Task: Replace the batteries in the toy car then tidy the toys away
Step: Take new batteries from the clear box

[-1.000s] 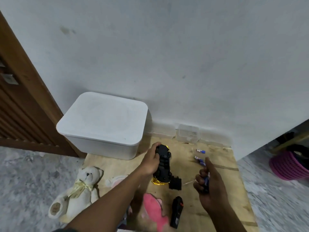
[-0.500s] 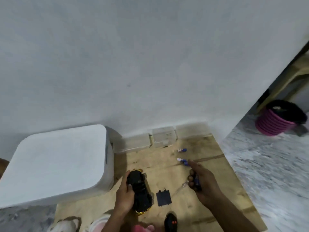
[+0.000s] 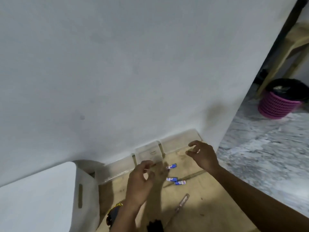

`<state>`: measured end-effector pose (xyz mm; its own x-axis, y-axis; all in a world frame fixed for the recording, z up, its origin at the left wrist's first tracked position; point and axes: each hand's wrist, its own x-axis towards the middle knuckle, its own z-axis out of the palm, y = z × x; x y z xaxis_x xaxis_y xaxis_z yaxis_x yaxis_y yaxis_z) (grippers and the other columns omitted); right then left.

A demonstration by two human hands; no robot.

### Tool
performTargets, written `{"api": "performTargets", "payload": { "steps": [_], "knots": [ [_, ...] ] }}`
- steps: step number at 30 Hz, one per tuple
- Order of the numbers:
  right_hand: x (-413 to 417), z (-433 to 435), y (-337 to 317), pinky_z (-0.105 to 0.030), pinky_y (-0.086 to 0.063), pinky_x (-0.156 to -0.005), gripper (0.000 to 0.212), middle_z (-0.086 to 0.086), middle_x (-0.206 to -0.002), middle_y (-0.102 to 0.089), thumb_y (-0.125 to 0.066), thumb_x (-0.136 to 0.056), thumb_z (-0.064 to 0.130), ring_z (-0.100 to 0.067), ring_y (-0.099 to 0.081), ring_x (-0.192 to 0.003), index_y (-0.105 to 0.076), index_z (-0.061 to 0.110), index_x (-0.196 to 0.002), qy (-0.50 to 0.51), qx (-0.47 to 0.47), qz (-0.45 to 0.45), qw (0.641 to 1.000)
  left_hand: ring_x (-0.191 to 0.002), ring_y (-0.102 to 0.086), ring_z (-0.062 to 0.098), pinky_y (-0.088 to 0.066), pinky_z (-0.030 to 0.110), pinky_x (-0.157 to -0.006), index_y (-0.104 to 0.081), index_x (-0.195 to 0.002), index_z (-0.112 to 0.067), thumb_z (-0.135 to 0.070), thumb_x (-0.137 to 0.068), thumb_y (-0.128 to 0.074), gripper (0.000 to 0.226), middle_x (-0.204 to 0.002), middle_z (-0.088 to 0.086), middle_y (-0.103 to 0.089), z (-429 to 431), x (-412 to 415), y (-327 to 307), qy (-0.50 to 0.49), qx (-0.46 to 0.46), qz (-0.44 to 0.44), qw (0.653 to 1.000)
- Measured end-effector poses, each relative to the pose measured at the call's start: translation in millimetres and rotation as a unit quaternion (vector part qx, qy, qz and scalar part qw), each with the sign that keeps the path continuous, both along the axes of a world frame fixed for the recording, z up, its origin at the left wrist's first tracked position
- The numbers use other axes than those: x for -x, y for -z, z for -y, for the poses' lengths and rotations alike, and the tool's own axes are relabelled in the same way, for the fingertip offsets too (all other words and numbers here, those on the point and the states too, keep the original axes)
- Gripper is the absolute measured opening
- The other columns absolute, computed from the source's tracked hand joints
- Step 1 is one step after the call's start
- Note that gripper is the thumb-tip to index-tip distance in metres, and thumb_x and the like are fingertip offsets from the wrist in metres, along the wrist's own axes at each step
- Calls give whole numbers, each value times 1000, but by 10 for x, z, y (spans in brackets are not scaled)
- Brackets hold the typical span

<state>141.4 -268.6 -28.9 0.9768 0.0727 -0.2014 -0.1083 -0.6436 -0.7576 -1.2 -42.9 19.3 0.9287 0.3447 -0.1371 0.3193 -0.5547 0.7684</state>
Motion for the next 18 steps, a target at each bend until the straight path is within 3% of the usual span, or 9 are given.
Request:
{"api": "performTargets", "payload": {
  "steps": [2,4,8,10,13,16,18],
  "knots": [
    [-204,66,46,-25,-46,-72,31,14,-78,-60,-79,-80,37,-11,-65,-84,-66,35,-108,-59,69,35,995,-93,-64,-1,-48,17,-78,-64,-106,-40,-14,-90,-66,31,-102,-16,-69,97,-424,-28,72,-25,-19,997],
    [-381,111,93,-26,-47,-78,39,11,-97,-62,-72,-85,39,-14,-65,-94,-60,34,-122,-124,145,57,980,-92,-64,5,-49,19,-83,-67,-113,-34,-18,-90,-64,28,-104,-12,-69,205,-806,14,131,-65,-46,988],
    [-616,120,196,-35,-51,-90,52,1,-130,-58,-63,-91,40,-26,-66,-106,-46,29,-139,-222,257,56,939,-120,-57,13,-45,27,-100,-58,-132,-32,-31,-94,-58,38,-131,-7,-62,415,-1338,208,225,-188,-90,952],
    [-666,115,249,-36,-52,-87,50,-1,-129,-59,-62,-92,40,-27,-66,-106,-47,25,-137,-236,279,72,928,-130,-51,17,-43,31,-106,-55,-139,-30,-39,-95,-57,45,-141,-7,-55,495,-1461,369,258,-235,-112,930],
    [-675,79,289,-37,-53,-79,43,-3,-120,-61,-61,-93,37,-29,-67,-99,-51,18,-130,-254,297,92,916,-125,-51,17,-48,35,-100,-60,-133,-30,-49,-91,-58,46,-135,-8,-57,562,-1524,561,271,-301,-125,906],
    [-684,26,310,-35,-50,-71,29,-6,-110,-63,-59,-93,22,-32,-68,-91,-52,14,-120,-263,309,114,907,-120,-52,16,-51,36,-94,-61,-128,-31,-55,-90,-54,46,-130,-10,-60,614,-1547,621,250,-343,-106,899],
    [-695,-9,309,-35,-48,-74,26,-8,-105,-66,-55,-89,11,-31,-69,-88,-54,13,-116,-264,320,129,901,-119,-53,18,-52,37,-90,-60,-127,-29,-53,-91,-53,43,-129,-9,-60,637,-1564,628,246,-369,-103,890]
  ]
}}
